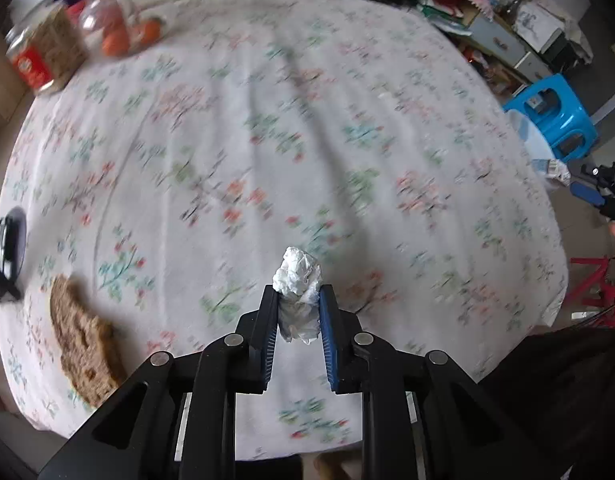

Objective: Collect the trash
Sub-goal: 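Reach the left tool to the crumpled foil ball and grasp it, then carry the foil ball over the wastebasket and open the left tool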

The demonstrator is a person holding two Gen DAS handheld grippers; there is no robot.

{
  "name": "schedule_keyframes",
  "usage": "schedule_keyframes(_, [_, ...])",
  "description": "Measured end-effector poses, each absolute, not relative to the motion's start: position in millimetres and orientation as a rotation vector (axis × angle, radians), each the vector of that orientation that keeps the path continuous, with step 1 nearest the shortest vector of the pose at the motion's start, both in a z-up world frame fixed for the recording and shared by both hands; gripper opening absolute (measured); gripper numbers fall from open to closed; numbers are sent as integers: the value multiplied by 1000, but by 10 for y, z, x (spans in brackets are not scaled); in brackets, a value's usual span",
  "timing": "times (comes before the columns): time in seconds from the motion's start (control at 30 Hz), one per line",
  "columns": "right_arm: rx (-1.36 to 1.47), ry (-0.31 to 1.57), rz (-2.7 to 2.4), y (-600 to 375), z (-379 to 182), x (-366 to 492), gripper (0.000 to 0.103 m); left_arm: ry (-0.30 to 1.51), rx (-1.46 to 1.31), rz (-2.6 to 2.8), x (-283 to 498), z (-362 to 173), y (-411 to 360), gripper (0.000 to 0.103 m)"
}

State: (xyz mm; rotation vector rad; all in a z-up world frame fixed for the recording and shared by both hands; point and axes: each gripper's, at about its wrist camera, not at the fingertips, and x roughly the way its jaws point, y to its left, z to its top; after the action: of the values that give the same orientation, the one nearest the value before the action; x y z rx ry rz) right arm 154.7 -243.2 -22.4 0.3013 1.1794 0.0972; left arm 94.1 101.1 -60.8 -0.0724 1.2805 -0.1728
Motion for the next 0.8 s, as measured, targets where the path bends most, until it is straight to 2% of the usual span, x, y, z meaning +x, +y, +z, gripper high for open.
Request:
schedule_keyframes(0.33, [376,1143,15,-2968,-166,1457,88,1239,12,-281,1287,-398,190,21])
schedule_keyframes(0.8, [545,1095,-125,-4003,-154,1293,88,1206,85,-433,1827,-296,-1332,21])
